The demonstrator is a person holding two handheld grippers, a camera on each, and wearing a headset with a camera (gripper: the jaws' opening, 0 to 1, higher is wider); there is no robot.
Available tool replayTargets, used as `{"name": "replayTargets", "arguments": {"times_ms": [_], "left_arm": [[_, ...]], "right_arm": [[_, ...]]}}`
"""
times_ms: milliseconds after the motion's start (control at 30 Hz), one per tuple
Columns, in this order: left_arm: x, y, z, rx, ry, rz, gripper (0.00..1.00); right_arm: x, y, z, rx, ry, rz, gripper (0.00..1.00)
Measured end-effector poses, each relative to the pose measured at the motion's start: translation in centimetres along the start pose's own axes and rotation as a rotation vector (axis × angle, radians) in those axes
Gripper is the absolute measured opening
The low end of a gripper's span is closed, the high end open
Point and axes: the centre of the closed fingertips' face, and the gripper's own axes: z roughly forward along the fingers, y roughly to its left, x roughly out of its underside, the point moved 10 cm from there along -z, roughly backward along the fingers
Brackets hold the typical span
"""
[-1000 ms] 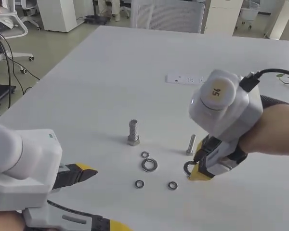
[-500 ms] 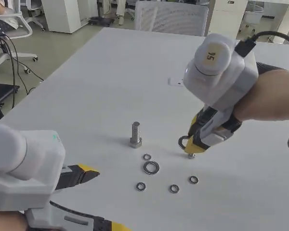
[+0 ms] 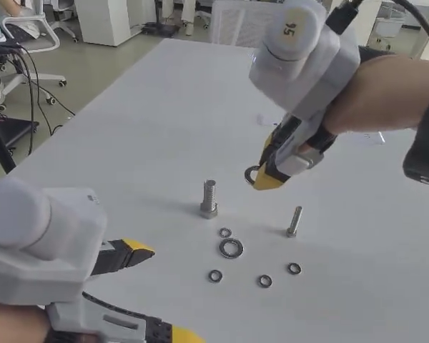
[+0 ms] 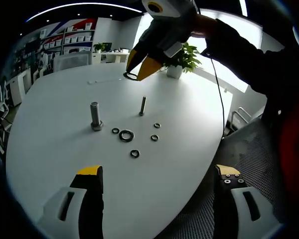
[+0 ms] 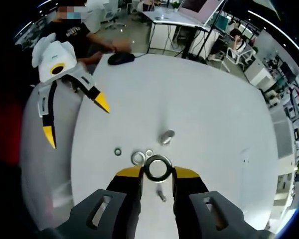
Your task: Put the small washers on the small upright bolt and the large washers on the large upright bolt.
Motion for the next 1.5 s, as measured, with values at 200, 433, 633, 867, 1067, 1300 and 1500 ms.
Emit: {"name": "replayTargets", "arguments": {"times_ms": [200, 433, 633, 867, 1067, 1300, 1500], "left_arm": [[0.0, 0.1, 0.0, 0.000, 0.002, 0.000, 0.92], [-0.1, 0.2, -0.1, 0.001, 0.005, 0.000, 0.92], [-0.1, 0.3, -0.1, 0.003, 0.009, -0.001, 0.92], [-0.2, 0.3, -0.1, 0.003, 0.009, -0.001, 0.92], [-0.1, 0.4, 0.1, 0.009, 0.017, 0.000, 0.92], [0.1, 0.4, 0.0, 0.011, 0.020, -0.003, 0.91], [0.2, 0.4, 0.0, 0.010, 0.022, -0.004, 0.91]], "right_arm": [[-1.1, -0.6, 0.5, -0.012, 0.011, -0.029, 0.24], [-2.6, -1.6, 1.1, -0.014, 0.009, -0.047, 0.24], [-3.6, -2.1, 2.3, -0.025, 0.021, -0.066, 0.24], [-4.3, -3.3, 4.0, -0.044, 0.028, -0.077, 0.24], [-4.5, -3.8, 5.3, -0.060, 0.035, -0.070, 0.24], [-4.7, -4.1, 6.8, -0.088, 0.043, -0.066, 0.24], [-4.5, -3.9, 7.6, -0.102, 0.056, -0.056, 0.24]]}}
